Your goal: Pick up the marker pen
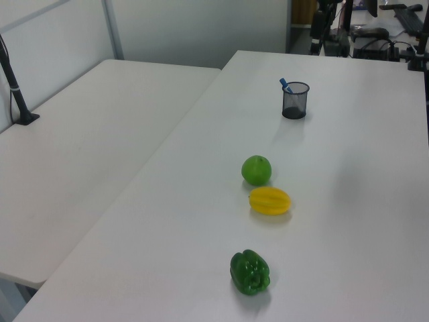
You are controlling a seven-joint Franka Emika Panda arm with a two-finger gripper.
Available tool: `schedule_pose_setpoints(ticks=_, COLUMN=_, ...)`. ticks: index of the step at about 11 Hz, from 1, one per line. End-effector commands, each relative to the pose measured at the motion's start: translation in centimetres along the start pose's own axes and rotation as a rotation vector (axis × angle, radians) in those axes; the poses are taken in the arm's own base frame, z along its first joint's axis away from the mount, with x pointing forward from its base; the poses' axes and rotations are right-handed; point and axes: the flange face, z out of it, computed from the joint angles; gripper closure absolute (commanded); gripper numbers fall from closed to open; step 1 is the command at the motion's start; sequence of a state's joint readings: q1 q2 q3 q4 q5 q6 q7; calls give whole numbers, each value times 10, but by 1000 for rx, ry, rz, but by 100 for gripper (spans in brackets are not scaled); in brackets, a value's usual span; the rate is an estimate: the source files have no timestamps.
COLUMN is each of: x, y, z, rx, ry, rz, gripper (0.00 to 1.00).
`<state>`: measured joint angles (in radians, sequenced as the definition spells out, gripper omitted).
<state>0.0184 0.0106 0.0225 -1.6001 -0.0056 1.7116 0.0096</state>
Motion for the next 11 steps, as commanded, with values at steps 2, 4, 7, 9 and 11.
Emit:
schedule_pose_setpoints(ticks=2, x=-7, y=1, z=-2, rx=-4, ry=2, rz=6, gripper=0)
schedule_pose_setpoints(ticks=4, x=-7, y=1, z=-2, rx=-4, ry=0, rz=6, gripper=0)
schedule_pose_setpoints(ticks=7, x=-9, y=6, z=-3, rx=-2, ry=-3, rz=5, gripper=0)
schedule_pose_setpoints(ticks=9, x=-7, y=21, z=-1, rx=-4, ry=-3, rz=5, gripper=0)
schedule_pose_setpoints(ticks=11, x=-12, y=27, z=2, rx=-3, ry=-35, rz=-77, gripper=0)
